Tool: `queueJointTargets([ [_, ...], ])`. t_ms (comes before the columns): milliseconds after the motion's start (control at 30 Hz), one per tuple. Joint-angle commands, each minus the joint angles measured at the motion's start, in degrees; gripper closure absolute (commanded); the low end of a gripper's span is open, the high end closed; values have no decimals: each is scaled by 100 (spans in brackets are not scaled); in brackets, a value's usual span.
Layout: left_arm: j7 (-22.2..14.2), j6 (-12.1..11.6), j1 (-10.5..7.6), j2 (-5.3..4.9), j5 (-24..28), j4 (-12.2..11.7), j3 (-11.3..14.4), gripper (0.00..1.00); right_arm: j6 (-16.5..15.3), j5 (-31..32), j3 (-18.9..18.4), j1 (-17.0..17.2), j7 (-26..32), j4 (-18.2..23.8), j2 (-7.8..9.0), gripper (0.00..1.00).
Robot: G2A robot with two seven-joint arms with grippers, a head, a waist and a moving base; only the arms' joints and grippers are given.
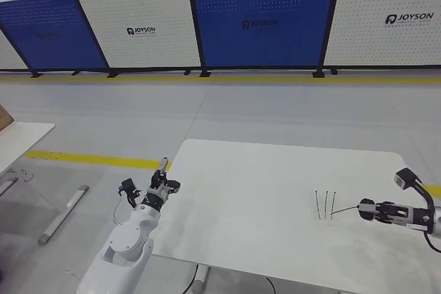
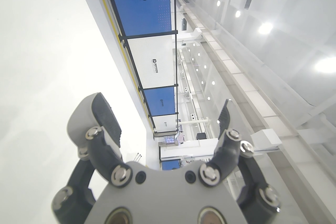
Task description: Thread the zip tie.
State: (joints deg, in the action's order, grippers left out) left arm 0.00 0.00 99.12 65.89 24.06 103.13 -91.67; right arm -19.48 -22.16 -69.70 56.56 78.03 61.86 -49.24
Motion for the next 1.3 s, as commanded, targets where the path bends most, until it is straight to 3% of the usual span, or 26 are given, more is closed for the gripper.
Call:
queueJointTargets([
  [0,0,0,0,0,0,0,0,0,0,-269,51,88,-81,309,-46,100],
  [167,0,0,0,0,0,0,0,0,0,-685,115,179,-191,988,-176,100],
  [300,0,0,0,0,0,0,0,0,0,-601,450,25,-620,1294,-341,100],
  [400,0,0,0,0,0,0,0,0,0,-196,961,-290,-1252,1216,-538,100],
  [733,0,0,0,0,0,0,0,0,0,-196,961,-290,-1252,1216,-538,100],
  [833,-250,34,-24,3,14,14,69,0,0,-185,957,-276,-1303,1216,-539,100],
  [933,-303,153,-160,31,-10,-6,313,0,0,-399,903,-36,-1744,1446,-577,100],
  [967,-497,320,-271,40,78,-19,460,0,0,-357,881,1,-1863,1503,-597,100],
  [1033,-526,472,-462,58,103,-72,614,0,0,-295,938,45,-2088,1638,-659,100],
  [1167,-593,580,-657,101,-69,-54,1054,0,0,-96,1152,-56,-2470,1572,-827,100],
  [1267,-352,575,-723,122,-196,-65,1153,0,0,-117,1181,-79,-2485,1522,-852,100],
])
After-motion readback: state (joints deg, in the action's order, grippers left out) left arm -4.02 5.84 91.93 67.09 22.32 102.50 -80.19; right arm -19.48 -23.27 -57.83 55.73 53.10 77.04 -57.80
